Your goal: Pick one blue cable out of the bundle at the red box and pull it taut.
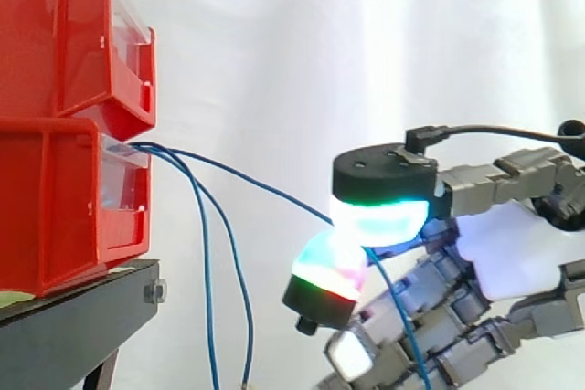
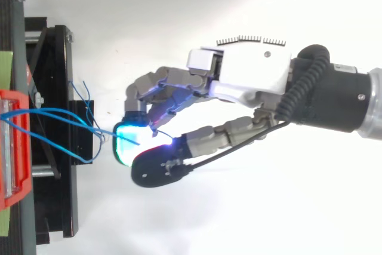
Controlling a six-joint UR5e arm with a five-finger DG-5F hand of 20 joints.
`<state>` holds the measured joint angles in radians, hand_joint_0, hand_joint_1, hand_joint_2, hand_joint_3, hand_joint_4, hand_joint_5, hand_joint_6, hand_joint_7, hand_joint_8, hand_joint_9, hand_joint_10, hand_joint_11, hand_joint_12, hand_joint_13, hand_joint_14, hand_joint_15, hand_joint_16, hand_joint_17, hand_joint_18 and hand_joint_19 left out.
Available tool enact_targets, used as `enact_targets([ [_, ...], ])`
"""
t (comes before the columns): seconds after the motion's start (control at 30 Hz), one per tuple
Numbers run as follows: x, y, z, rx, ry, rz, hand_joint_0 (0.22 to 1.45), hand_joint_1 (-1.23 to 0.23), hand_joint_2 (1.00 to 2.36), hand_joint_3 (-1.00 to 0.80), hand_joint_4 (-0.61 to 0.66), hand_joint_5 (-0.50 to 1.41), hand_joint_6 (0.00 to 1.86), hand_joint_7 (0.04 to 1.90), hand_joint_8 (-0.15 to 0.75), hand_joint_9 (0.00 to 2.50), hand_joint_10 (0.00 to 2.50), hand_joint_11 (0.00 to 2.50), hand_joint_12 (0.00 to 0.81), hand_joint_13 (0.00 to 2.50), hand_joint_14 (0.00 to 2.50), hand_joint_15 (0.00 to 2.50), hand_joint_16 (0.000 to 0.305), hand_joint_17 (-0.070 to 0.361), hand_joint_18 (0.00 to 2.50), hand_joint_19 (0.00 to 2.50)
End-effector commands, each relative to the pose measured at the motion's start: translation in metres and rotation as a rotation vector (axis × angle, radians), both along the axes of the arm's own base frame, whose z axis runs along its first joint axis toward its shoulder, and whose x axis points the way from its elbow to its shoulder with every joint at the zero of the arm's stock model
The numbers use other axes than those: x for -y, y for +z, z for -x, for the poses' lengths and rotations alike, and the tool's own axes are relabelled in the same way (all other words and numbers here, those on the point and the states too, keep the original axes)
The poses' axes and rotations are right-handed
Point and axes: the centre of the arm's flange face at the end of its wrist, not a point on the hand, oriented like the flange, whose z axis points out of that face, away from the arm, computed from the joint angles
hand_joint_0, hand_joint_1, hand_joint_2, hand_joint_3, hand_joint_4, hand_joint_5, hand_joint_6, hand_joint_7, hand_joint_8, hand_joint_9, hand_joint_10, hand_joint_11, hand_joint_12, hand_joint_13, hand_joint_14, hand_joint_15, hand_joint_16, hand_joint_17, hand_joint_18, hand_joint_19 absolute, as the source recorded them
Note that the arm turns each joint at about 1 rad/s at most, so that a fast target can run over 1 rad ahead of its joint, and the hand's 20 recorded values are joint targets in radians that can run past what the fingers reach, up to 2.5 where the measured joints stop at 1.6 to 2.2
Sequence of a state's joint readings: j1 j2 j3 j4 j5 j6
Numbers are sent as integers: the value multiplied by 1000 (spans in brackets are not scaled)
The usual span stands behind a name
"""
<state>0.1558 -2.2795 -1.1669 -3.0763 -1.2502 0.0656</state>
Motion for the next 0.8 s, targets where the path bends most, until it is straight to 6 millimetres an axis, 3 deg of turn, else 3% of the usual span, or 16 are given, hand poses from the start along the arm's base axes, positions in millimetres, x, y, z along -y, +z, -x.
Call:
enact_targets([
  [0.0,5,-8,17,-2,-2,-32,566,-713,1026,71,26,-137,830,1113,257,708,12,661,385,236,2,58,55,124,301,181],
  [0.77,2,-8,13,43,-3,-35,569,-702,1025,64,25,-139,835,1101,259,699,13,653,387,235,0,55,56,125,308,178],
])
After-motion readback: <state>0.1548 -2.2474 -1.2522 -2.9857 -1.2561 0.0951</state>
